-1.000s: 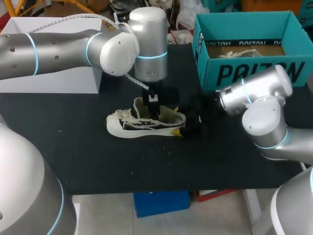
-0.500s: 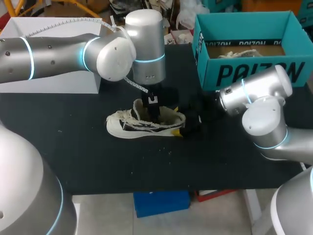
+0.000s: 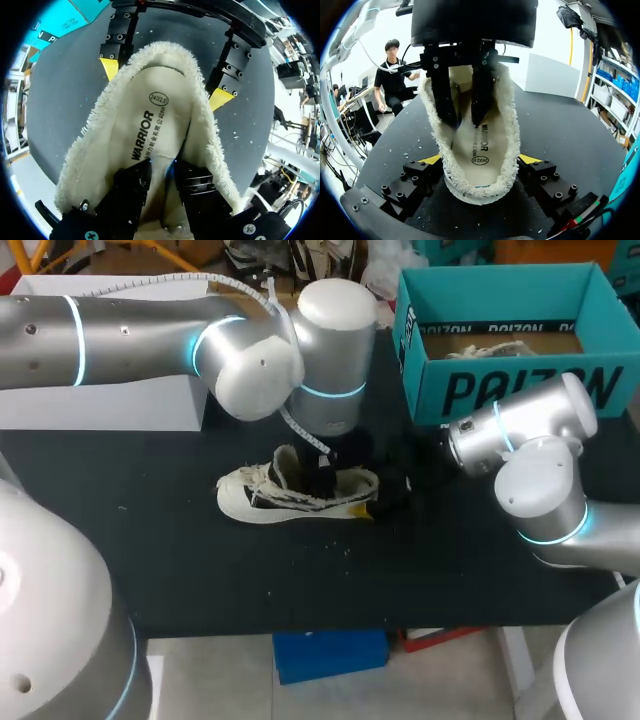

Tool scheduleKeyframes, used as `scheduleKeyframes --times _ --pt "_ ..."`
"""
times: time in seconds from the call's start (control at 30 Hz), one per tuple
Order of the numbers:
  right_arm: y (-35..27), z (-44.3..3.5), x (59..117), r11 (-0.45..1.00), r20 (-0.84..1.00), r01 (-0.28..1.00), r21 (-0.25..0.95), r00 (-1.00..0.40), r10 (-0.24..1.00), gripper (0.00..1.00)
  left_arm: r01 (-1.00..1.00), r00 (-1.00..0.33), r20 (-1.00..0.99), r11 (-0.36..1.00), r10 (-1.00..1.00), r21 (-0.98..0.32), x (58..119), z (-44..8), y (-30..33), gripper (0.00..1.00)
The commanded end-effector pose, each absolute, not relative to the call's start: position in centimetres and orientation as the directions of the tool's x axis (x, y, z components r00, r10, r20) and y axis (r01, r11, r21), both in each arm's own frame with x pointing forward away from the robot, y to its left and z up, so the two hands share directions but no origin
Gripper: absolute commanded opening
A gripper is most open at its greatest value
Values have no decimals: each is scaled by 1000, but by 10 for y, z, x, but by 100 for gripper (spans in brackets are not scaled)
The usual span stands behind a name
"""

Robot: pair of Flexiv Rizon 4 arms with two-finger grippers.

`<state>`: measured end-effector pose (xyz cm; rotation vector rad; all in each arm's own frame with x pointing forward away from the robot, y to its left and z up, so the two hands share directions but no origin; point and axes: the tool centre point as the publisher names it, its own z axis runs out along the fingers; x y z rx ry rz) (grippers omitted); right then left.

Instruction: Take the shoe out of the shoebox, open the shoe tongue, remove and reinsert the insole, then place the shoe into the shoebox

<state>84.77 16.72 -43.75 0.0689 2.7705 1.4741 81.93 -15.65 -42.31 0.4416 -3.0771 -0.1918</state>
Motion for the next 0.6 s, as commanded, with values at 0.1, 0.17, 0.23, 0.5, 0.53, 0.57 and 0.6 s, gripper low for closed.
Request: scheduleKeyframes --times 0.1,0.17,0.23,0.5,0.53,0.57,0.6 --pt "166 -440 850 560 20 40 827 -999 42 0 -318 -942 -160 935 -294 158 814 -458 -142 32" --pt "166 -440 850 560 20 40 827 -999 42 0 -323 -937 -194 931 -290 172 818 -462 -138 32" --pt "166 -440 850 560 20 40 827 -999 42 0 -328 -932 -224 927 -286 181 823 -467 -135 32" --pt "166 -440 850 560 20 40 827 -999 42 0 -308 -912 -334 936 -239 170 840 -475 -126 28" --pt "166 -440 850 560 20 40 827 -999 42 0 -303 -910 -343 939 -234 162 842 -476 -125 28" --pt "166 -440 850 560 20 40 827 -999 42 0 -299 -907 -352 942 -231 152 843 -476 -125 27" --pt "166 -440 850 560 20 40 827 -999 42 0 -294 -906 -359 945 -226 146 845 -477 -124 27"
